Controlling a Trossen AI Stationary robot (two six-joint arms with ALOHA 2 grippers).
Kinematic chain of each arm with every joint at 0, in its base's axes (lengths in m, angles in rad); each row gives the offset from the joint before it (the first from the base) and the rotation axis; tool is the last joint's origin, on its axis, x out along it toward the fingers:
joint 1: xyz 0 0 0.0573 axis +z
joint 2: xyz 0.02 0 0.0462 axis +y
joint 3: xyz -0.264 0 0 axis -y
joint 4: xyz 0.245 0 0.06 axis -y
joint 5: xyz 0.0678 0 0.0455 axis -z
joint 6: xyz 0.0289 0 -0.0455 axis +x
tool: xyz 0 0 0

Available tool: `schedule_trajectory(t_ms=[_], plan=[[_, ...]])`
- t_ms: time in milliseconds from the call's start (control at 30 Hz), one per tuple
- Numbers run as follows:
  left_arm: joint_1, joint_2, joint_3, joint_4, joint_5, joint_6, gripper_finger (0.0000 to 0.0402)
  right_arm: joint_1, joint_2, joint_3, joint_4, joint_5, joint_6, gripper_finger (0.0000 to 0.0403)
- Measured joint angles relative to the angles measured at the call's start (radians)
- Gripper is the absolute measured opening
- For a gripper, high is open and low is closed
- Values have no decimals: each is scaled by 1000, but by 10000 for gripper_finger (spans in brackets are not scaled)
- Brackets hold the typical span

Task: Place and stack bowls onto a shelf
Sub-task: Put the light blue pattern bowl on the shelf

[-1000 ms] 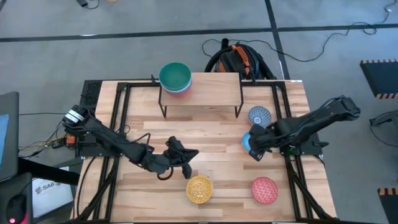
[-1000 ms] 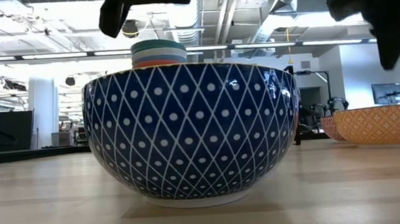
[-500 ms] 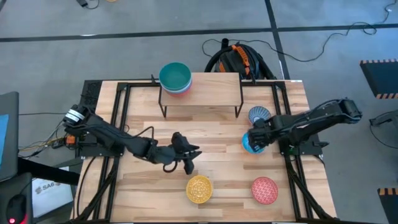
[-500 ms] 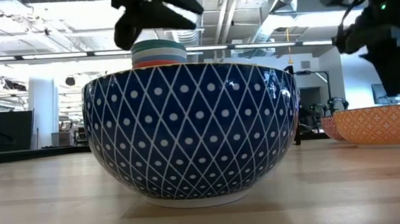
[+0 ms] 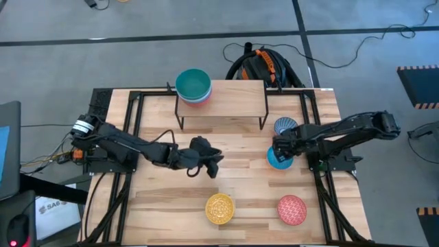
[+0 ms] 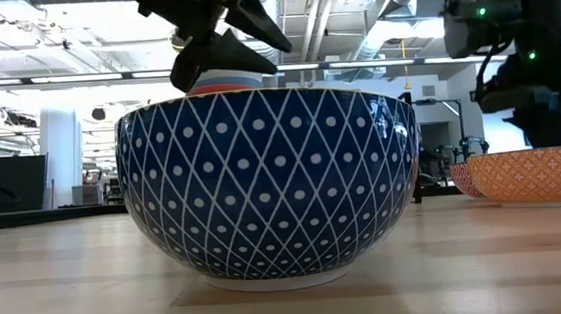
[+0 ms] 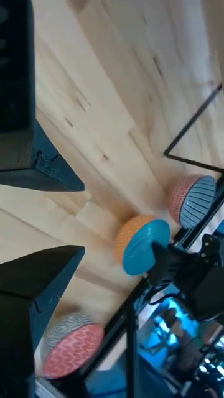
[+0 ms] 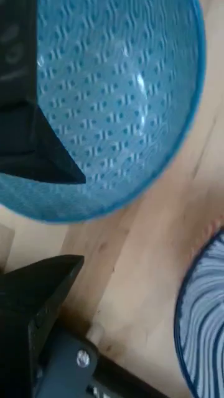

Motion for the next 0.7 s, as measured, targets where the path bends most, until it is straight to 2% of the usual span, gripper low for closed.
schedule_trajectory(t_ms=[333, 433, 567, 700], plan=[[67, 0, 0, 1, 4, -40, 135, -24, 0, -7, 83, 31, -84, 70], [90, 1, 0, 12, 5, -46, 135, -23, -3, -2, 146, 38, -80, 40], [116, 1, 0, 49, 30, -37, 135, -5, 0, -4, 263, 39, -79, 37], [130, 2, 0, 48, 31, -38, 135, 5, 1, -6, 367, 66, -71, 50]])
